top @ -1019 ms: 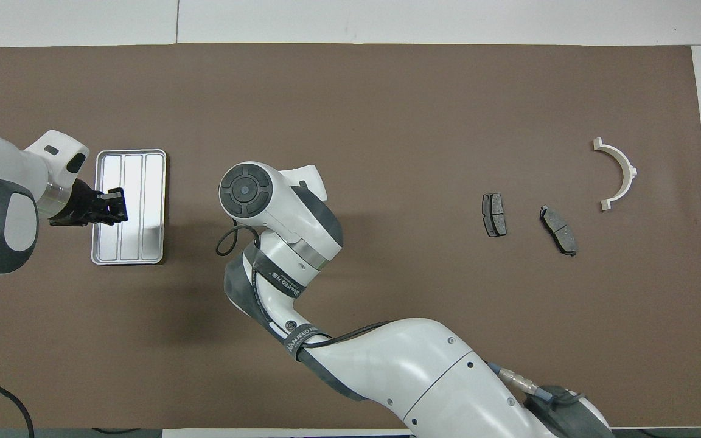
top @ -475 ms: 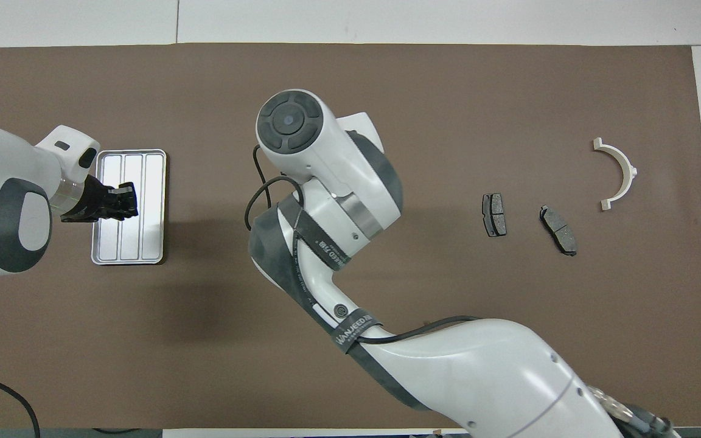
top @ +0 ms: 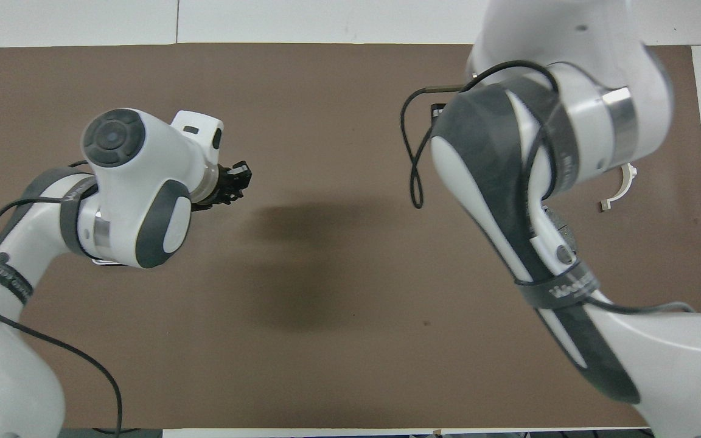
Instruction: Place bearing gear from tray to pile
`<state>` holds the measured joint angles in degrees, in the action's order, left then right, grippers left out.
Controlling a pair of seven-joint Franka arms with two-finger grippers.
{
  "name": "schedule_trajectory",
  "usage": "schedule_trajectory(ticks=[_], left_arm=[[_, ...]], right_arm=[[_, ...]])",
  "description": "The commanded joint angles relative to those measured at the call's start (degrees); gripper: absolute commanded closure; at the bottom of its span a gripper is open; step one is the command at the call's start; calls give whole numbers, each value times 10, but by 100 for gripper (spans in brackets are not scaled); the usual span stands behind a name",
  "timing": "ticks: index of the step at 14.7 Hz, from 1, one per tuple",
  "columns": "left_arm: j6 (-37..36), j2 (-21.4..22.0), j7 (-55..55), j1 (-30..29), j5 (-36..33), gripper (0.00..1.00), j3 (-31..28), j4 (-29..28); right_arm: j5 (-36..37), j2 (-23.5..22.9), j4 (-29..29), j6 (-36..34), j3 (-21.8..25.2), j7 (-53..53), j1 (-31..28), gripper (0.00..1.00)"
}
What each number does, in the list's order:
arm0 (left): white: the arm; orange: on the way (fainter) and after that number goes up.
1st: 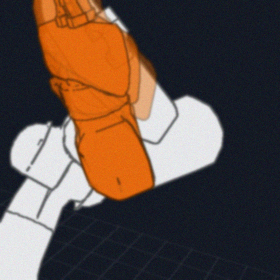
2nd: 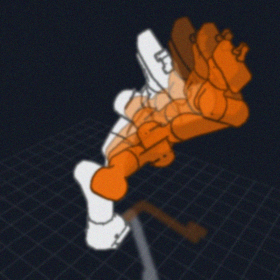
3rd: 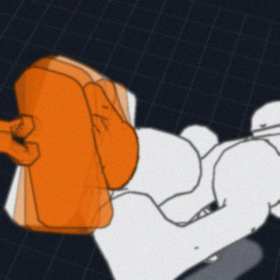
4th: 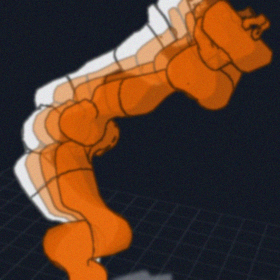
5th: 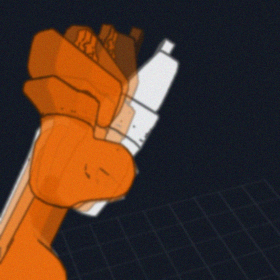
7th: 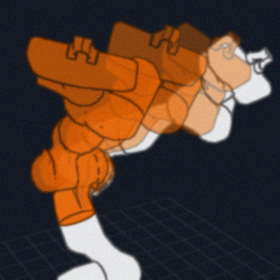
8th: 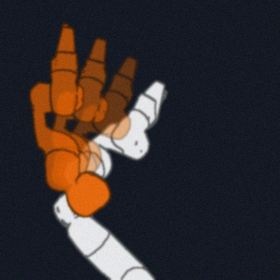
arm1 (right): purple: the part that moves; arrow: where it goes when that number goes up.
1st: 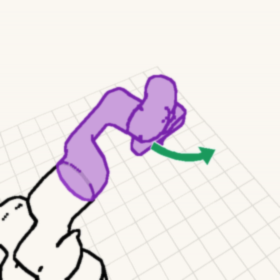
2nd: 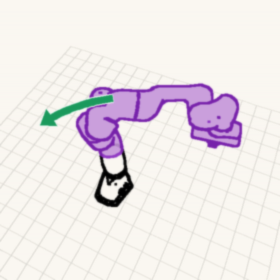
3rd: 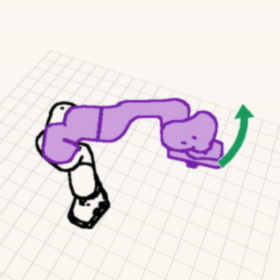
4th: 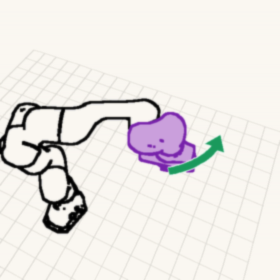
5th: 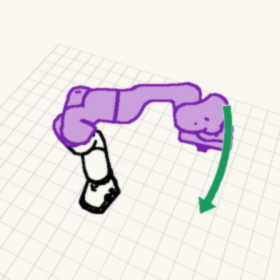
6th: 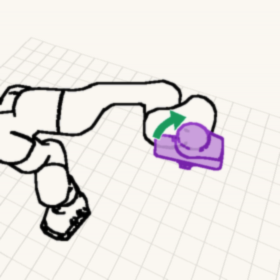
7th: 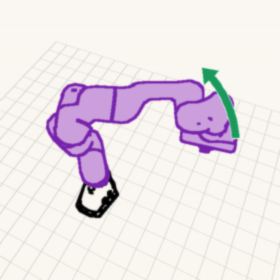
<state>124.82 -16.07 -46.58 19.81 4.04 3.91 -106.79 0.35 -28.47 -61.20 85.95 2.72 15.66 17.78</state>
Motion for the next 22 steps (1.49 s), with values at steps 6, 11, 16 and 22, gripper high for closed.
schedule_trajectory(ticks=[6,11,16,22], left_arm=[[57,-90,-82,82,-22,91,-13,25],[42,-83,-83,85,-22,0,-14,11],[-42,-7,-35,32,-56,0,-65,31],[-219,129,238,-94,-55,0,-73,40]], right_arm=[[-11,89,-263,205,-10,-253,-136,100],[-4,86,-396,393,-9,-273,-152,100],[-4,46,-423,486,-10,-304,-177,100],[-5,10,-423,535,-10,-323,-191,100]])
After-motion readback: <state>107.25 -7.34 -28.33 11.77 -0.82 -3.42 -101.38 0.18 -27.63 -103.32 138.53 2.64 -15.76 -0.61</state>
